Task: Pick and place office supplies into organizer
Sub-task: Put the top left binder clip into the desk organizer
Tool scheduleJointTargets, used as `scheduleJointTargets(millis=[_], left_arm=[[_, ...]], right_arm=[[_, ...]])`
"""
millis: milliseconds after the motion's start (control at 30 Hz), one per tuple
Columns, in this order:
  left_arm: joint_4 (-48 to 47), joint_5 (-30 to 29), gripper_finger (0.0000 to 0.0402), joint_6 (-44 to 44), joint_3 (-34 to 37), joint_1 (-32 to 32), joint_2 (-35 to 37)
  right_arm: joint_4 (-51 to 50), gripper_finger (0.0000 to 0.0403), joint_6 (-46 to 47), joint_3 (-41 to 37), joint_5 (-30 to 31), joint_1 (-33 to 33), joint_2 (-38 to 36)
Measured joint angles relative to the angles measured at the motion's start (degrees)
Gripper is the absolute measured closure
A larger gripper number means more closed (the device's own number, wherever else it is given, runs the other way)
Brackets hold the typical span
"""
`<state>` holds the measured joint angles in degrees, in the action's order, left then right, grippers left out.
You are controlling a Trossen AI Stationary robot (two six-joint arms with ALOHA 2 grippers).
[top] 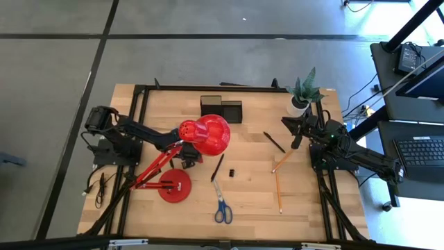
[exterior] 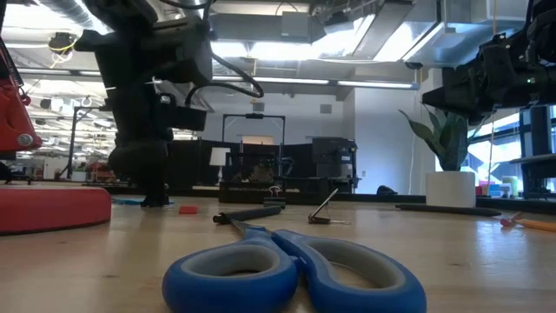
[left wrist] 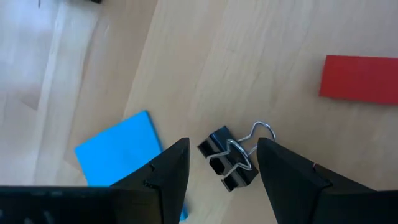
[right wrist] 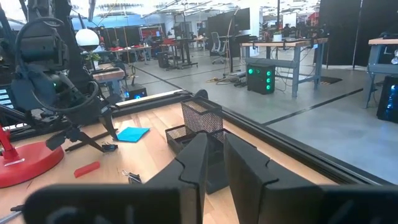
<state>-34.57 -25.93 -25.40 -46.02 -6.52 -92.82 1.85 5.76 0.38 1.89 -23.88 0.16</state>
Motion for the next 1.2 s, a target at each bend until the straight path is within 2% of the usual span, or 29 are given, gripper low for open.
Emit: scheduleJointTargets(millis=[333, 700, 1067, 1200], left_arm=[[0.0, 0.4, 0.0228, 0.6, 0.0, 0.1, 0.0], [0.0, 0.3, 0.0311, 0.7, 0.0, 0.1, 0.0], [0.1, -1.2, 0.0386, 9.2, 0.0, 0.1, 0.2], [0.3, -2.5, 0.0395, 10.1, 0.0, 0.0, 0.3]], right_arm=[[0.0, 0.0344, -0.1, 0.0, 0.0, 0.0, 0.0], [0.0, 0.0344, -0.2, 0.0, 0.0, 0.0, 0.0], [0.0, 0.0344, -0.2, 0.0, 0.0, 0.0, 0.1], [0.0, 0.0344, -0.2, 0.0, 0.0, 0.0, 0.1]])
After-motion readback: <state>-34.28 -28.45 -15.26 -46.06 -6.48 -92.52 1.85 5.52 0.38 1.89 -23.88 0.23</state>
